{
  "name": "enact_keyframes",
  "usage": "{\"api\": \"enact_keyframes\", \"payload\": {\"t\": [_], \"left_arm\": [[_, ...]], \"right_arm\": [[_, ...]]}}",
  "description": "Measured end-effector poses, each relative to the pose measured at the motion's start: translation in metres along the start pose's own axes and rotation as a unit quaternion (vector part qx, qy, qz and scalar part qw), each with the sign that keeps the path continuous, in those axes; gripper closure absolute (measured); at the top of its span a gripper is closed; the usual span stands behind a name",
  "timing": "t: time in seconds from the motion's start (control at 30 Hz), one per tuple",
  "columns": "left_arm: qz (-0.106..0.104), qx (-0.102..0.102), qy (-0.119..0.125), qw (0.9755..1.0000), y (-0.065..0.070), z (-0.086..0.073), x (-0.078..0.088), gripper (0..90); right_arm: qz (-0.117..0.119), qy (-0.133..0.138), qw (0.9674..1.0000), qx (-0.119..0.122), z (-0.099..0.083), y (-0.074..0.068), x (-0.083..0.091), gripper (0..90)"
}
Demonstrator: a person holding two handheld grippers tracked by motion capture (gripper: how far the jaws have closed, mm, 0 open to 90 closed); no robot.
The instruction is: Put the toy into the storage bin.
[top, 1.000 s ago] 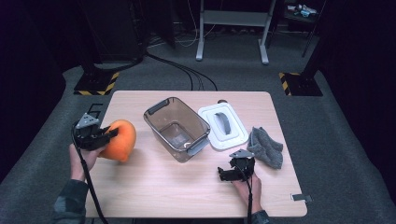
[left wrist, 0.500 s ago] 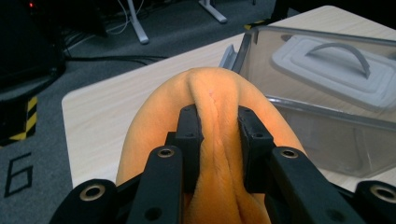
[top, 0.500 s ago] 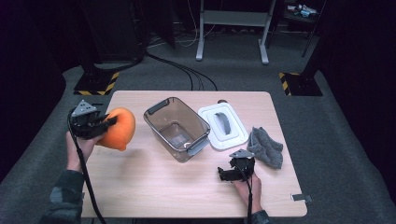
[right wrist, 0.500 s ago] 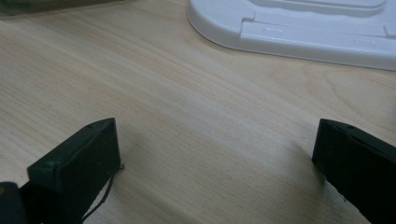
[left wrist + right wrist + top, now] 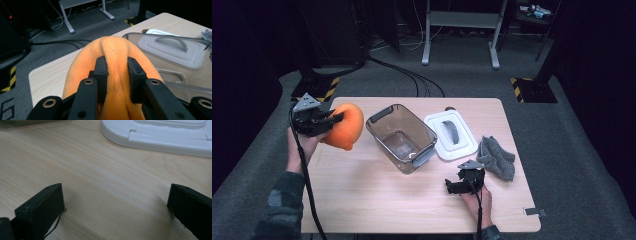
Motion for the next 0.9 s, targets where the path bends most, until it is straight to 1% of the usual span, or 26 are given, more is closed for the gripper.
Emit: {"api": "enact_keyframes", "payload": {"t": [0.03, 0.1, 0.13, 0.2, 0.23, 0.27, 0.3, 0.33, 0.37, 0.43, 0.47, 0.5, 0.53, 0.57, 0.63, 0.67, 0.7, 0.73, 0.8, 0.87, 0.9], "left_arm": [[-0.005, -0.007, -0.001, 1.0, 0.001, 0.003, -0.001, 73.5], [-0.008, -0.014, 0.0, 0.9999, 0.004, 0.011, -0.005, 73.4], [-0.012, -0.022, 0.0, 0.9997, 0.006, 0.014, -0.007, 73.4], [-0.016, -0.024, -0.001, 0.9996, 0.008, 0.02, -0.01, 73.4], [-0.019, -0.03, 0.0, 0.9994, 0.01, 0.023, -0.013, 73.4], [-0.025, -0.034, 0.002, 0.9991, 0.011, 0.026, -0.015, 73.4], [-0.03, -0.036, 0.0, 0.9989, 0.012, 0.028, -0.017, 73.4], [-0.035, -0.042, 0.005, 0.9985, 0.014, 0.032, -0.019, 73.4], [-0.039, -0.045, 0.006, 0.9982, 0.015, 0.034, -0.021, 73.4], [-0.045, -0.049, 0.009, 0.9977, 0.018, 0.039, -0.025, 73.4], [-0.049, -0.058, 0.006, 0.9971, 0.02, 0.043, -0.028, 73.4], [-0.05, -0.059, 0.007, 0.997, 0.022, 0.046, -0.031, 73.4], [-0.052, -0.062, 0.007, 0.9967, 0.024, 0.048, -0.033, 73.4], [-0.055, -0.069, 0.006, 0.9961, 0.026, 0.05, -0.036, 73.4], [-0.059, -0.071, 0.007, 0.9957, 0.03, 0.055, -0.041, 73.4], [-0.063, -0.075, 0.009, 0.9952, 0.032, 0.057, -0.043, 73.3], [-0.064, -0.075, 0.01, 0.9951, 0.034, 0.059, -0.046, 73.4], [-0.068, -0.078, 0.007, 0.9946, 0.036, 0.061, -0.048, 73.3], [-0.066, -0.086, 0.01, 0.9941, 0.039, 0.064, -0.052, 73.3], [-0.072, -0.092, 0.014, 0.9931, 0.042, 0.067, -0.055, 73.3], [-0.076, -0.097, 0.011, 0.9923, 0.042, 0.068, -0.056, 73.4]], "right_arm": [[-0.001, -0.001, 1.0, 0.005, 0.0, 0.001, 0.0, 0.2], [0.001, -0.001, 1.0, -0.003, 0.0, 0.0, 0.0, 0.2], [-0.001, -0.001, 1.0, 0.005, 0.0, 0.001, 0.0, 0.2], [-0.001, -0.001, 1.0, 0.004, 0.0, 0.001, 0.0, 0.2], [-0.001, -0.001, 1.0, 0.004, 0.0, 0.001, 0.0, 0.2], [0.0, -0.001, 1.0, -0.001, 0.0, 0.0, 0.0, 0.2], [-0.001, -0.001, 1.0, 0.005, 0.0, 0.001, 0.0, 0.2], [0.0, 0.0, 1.0, 0.001, 0.0, 0.0, 0.0, 0.2], [-0.001, -0.001, 1.0, 0.004, 0.0, 0.001, 0.0, 0.2], [-0.001, -0.001, 1.0, 0.004, 0.0, 0.001, 0.0, 0.2], [-0.001, -0.001, 1.0, 0.004, 0.0, 0.001, 0.0, 0.2], [0.001, -0.001, 1.0, -0.005, 0.0, -0.001, 0.0, 0.2], [-0.001, -0.001, 1.0, 0.006, 0.0, 0.001, 0.0, 0.2], [-0.001, -0.001, 1.0, 0.004, 0.0, 0.001, 0.0, 0.2], [-0.001, -0.001, 1.0, 0.004, 0.0, 0.001, 0.0, 0.2], [0.001, -0.001, 1.0, -0.004, 0.0, 0.0, 0.0, 0.2], [0.0, -0.001, 1.0, -0.002, 0.0, 0.0, 0.0, 0.2], [-0.001, -0.001, 1.0, 0.005, 0.0, 0.001, 0.0, 0.2], [-0.001, -0.001, 1.0, 0.004, 0.0, 0.001, 0.0, 0.2], [-0.001, -0.001, 1.0, 0.004, 0.0, 0.001, 0.0, 0.2], [-0.001, -0.001, 1.0, 0.004, 0.0, 0.001, 0.0, 0.2]]}}
Point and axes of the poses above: each handheld gripper's, and its own axes: x roughly backward along the jaws, z roughly out of its top, y roughly to its right, the point moved 3 cm from there along -x, roughly forward along the jaws, and after that the axes turned 13 degrees about -y, right-handed, at the moved point
